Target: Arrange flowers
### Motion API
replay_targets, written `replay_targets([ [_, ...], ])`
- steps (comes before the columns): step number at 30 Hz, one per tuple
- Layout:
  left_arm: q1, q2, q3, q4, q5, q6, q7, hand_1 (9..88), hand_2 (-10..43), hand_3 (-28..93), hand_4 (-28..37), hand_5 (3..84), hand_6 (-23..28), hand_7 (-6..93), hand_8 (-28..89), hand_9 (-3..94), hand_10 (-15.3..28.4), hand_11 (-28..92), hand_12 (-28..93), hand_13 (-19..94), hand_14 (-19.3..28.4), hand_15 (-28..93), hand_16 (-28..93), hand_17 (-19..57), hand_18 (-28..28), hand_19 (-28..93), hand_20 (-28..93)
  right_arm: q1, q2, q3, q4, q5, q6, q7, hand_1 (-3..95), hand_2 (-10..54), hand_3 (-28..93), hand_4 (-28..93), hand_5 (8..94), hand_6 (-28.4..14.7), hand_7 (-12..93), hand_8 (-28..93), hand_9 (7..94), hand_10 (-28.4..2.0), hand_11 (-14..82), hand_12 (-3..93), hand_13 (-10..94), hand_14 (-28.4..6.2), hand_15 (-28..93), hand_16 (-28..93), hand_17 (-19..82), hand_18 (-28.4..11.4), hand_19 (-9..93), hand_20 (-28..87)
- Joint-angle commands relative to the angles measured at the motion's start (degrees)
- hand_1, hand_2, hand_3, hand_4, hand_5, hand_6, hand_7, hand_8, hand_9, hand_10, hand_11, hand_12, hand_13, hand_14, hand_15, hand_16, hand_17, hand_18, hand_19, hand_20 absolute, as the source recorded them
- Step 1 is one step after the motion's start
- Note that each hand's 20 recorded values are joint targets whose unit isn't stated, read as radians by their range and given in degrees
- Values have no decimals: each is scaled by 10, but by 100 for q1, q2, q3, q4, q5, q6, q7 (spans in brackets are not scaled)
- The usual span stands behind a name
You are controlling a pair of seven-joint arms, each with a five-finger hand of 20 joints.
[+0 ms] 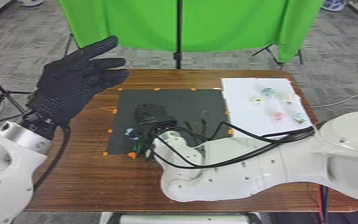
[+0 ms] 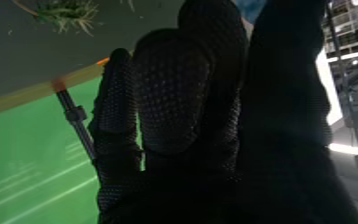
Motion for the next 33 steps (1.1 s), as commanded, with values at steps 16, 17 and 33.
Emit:
replay_targets([
  [16,209,-39,-80,-42,1,96,85,235,83,753,-248,308,77,158,-106,285,217,285,112,205,284,503,-94,-94,279,602,162,247,-58,-172,-5,-83,206,-206,587,-90,551,-283,831,56,145,-10,911,-71,211,233,835,-26,604,196,284,-181,790,273],
  [17,244,-28,-99,-50,-1,108,111,235,83,752,-248,308,77,158,-106,285,217,286,112,206,284,503,-94,-94,279,603,162,251,-54,-178,-6,-36,225,-265,581,-91,556,-283,826,54,145,-9,910,-72,213,231,835,-26,604,195,284,-182,791,273],
  [33,533,51,-284,-152,-10,230,460,235,84,754,-250,308,78,158,-106,285,217,286,112,207,284,504,-94,-94,279,603,162,213,465,621,-316,876,-2372,-2322,285,59,888,-282,412,51,135,-129,848,-122,426,201,774,-82,792,195,250,-220,783,294],
])
